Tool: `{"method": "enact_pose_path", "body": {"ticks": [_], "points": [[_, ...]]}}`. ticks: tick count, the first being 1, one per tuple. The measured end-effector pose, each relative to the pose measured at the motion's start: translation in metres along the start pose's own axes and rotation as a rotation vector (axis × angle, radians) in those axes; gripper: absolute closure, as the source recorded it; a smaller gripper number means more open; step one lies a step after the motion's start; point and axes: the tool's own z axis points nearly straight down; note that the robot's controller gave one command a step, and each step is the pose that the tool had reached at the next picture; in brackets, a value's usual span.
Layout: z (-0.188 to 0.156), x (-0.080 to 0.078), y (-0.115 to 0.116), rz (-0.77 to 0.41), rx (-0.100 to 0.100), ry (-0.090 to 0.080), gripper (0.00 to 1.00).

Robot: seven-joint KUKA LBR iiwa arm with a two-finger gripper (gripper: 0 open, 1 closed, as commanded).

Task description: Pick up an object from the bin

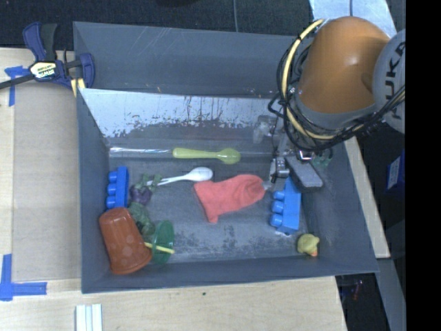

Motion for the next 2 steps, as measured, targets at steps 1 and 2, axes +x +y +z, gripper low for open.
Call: {"method": "enact_pose_path", "body": {"ticks": [1,2], "points": [[-0.005,-0.001,0.0,0.0,0.0,-0.009,0.0],[0.077,-0.006,0.005,-0.104,0.001,-0.012,0.0]]}}
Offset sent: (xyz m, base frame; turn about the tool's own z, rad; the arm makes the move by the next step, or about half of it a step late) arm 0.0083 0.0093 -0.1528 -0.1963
